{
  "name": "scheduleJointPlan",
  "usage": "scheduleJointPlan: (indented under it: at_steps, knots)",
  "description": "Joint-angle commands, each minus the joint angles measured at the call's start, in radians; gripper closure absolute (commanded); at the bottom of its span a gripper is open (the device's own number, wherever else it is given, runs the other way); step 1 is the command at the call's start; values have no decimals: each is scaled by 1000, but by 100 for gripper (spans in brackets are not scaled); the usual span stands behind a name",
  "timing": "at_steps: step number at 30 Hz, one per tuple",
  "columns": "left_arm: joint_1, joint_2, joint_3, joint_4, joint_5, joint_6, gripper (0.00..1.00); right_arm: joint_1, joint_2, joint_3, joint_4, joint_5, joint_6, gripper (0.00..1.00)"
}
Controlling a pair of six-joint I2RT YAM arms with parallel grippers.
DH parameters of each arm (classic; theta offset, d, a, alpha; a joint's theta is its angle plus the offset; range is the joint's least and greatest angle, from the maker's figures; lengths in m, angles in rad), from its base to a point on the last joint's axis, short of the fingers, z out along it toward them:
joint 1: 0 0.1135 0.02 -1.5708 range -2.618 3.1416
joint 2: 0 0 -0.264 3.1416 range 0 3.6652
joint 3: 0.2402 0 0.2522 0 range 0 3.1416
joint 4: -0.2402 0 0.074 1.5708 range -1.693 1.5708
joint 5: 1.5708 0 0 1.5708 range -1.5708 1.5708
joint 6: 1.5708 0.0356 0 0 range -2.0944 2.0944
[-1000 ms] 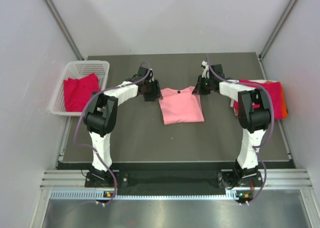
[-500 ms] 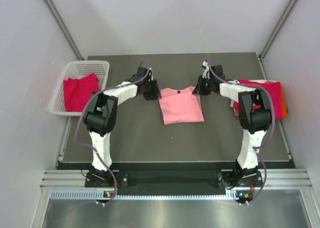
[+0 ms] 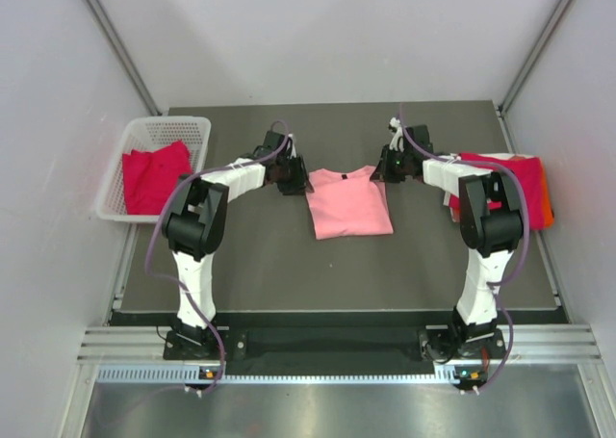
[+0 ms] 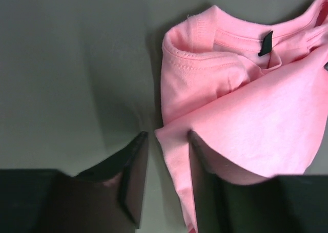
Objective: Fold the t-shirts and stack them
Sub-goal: Fold the tshirt
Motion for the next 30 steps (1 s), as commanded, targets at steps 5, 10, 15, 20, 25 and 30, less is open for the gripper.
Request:
scheduleJointPlan:
  at_steps: [5, 10, 15, 20, 25, 30]
  knots:
    - [3, 26, 22, 51, 50, -17, 100, 12, -62, -1, 41, -1, -1, 100]
    - [1, -58, -15, 60, 4, -4, 100, 12, -116, -38, 62, 23, 6, 100]
    - [-2, -122, -11, 37, -27, 5, 100, 12, -188, -79, 89, 49, 13, 100]
    - [-13, -142, 32, 22, -33, 2, 100, 8, -220, -104, 101, 75, 20, 100]
    - [-13, -93, 104, 3, -30, -4, 100, -15, -202, -99, 108, 80, 42, 100]
    - [-11, 14, 212, -3, -59, 9, 100, -38, -121, -12, 89, 86, 52, 100]
